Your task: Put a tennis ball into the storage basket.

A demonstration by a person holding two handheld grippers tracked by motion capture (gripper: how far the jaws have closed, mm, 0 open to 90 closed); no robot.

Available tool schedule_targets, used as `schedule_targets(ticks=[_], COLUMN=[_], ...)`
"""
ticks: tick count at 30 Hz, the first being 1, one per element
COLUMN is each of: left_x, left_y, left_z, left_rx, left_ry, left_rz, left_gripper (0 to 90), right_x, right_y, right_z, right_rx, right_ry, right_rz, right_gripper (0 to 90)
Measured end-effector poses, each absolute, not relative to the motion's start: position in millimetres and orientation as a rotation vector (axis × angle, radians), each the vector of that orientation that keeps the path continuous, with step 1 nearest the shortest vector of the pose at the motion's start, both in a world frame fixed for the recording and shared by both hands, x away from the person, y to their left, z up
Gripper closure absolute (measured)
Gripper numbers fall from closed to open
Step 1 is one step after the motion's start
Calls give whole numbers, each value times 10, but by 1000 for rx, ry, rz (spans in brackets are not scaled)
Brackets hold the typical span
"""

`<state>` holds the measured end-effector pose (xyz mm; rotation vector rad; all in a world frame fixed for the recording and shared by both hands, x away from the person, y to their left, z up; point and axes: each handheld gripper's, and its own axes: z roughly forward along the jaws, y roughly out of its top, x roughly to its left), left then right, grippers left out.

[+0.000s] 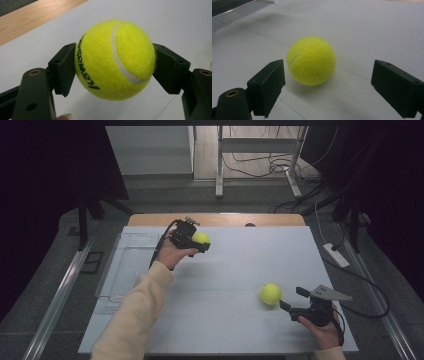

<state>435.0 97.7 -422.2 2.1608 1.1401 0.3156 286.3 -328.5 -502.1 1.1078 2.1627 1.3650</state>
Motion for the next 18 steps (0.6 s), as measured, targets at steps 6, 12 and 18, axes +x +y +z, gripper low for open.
schedule_targets(ticks=[6,12,18], left_x=[4308,4277,4228], left_y=[1015,1069,1128], left_z=[-4159,-4097,-4014], left_rx=[2142,2120,2102], left_ry=[1128,1125,1120], left_rz=[335,350,370], left_gripper=[269,270,270], right_x=[2864,2868,2870], right_y=[-3293,-3297,-3298], right_z=[-5030,-5032,-5035], right_rx=[1112,1117,1116], right_ry=[2166,2165,2165], right_rz=[1360,1357,1354], right_gripper=[122,122,122])
